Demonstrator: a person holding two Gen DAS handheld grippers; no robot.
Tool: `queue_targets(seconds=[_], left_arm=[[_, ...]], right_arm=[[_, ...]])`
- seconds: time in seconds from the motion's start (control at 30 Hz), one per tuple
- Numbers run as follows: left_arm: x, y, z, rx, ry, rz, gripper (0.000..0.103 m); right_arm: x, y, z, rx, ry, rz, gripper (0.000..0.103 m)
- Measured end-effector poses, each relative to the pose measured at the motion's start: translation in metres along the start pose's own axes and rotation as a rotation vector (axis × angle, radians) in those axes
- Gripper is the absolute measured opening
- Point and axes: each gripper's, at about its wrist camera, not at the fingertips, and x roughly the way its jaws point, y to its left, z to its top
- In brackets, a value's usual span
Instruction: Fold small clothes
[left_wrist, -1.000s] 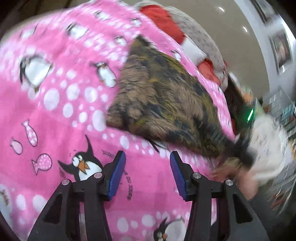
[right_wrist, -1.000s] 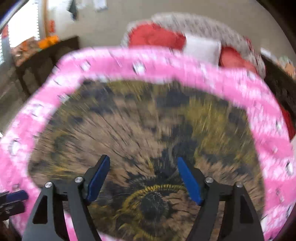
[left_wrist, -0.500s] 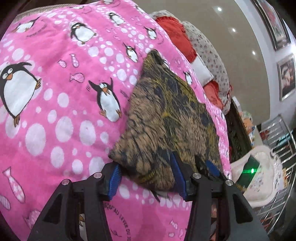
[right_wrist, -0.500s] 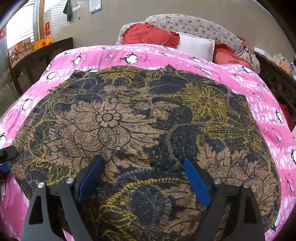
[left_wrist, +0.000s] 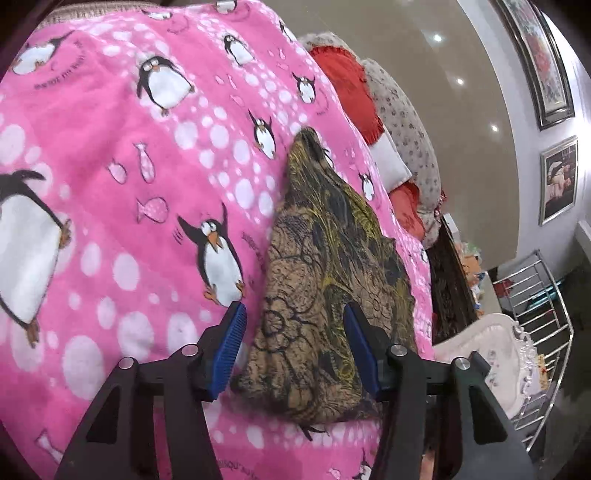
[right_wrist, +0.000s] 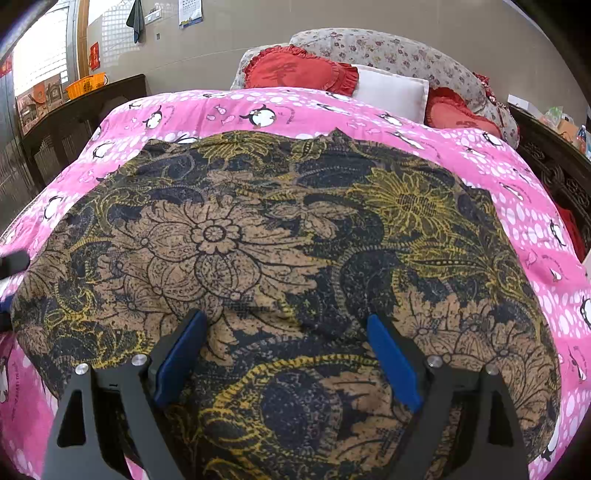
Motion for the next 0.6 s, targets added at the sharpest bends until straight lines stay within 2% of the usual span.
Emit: queue_targets(seconds=[0.07,0.17,0.2,0.27,0.3,0.33,0.37,0.5,0.6], left_arm=[[0.011,-0.007,-0.01,0.044,0.1,-0.054,0.034],[0.018,-0.019,-0.022,0.107,0.176,-0.062,0.035],[0.019,-0.019,-0.02,0.101,0.191,-0.077,0.035],[0.018,-0.009,-0.008,0.051,0.163,-0.054,0.031],[0.017,0.0,-0.001,-0.001,0.145,-0.045,0.022],[0.018,0.009,0.004,-0.064,0.147,-0.044,0.018],[0.019,0.013,0.006,-0.095,0.16,-0.046,0.016],[0.023,-0.001,-0.015,-0.056,0.273,-0.009,0.016],[0.018,0.001,-0.024,-0.098,0.324,-0.024,0.017]], right_arm=[[0.0,0.0,0.0,0.001,0.0,0.001,0.091],[0.0,0.0,0.0,0.0,0.0,0.0,0.091],[0.0,0.0,0.0,0.0,0.001,-0.001,0.091],[0.0,0.0,0.0,0.0,0.0,0.0,0.091],[0.0,0.001,0.0,-0.001,0.0,-0.001,0.091],[0.0,0.0,0.0,0.0,0.0,-0.001,0.091],[0.0,0.0,0.0,0.0,0.0,0.0,0.091],[0.001,0.001,0.001,-0.001,0.0,-0.001,0.091],[-0.002,-0.001,-0.001,0.001,-0.001,-0.003,0.091]])
